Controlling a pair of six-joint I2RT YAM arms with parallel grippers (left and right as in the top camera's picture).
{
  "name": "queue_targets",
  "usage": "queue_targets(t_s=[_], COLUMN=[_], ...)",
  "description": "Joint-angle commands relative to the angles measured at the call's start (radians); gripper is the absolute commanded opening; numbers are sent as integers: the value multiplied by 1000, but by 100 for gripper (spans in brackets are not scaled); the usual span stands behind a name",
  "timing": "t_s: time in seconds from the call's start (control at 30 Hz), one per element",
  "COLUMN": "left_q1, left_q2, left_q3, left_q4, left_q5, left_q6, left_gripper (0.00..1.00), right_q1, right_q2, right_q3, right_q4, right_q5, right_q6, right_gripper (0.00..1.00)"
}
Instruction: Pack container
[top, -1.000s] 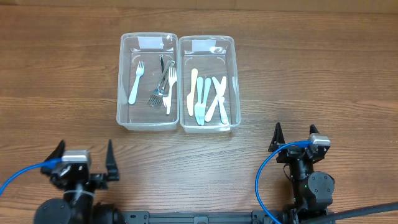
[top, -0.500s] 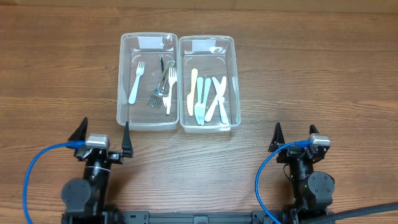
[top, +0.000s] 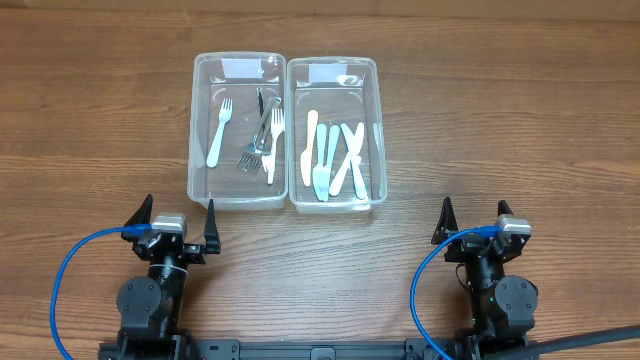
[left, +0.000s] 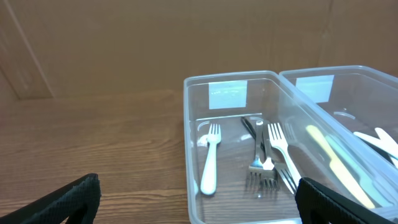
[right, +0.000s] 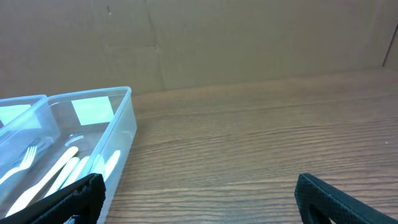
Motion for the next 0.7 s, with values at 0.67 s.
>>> queue_targets(t_s=[0.67], left_q1=[-6], left_q2=[-11], left_q3=[-12], left_q4=[10], left_q5=[5], left_q6=[-32], left_gripper=[100], right_q1=[6], right_q2=[-12], right_q3=[4], right_q4=[5], right_q5=[-3], right_q6=[-3], right_gripper=[100])
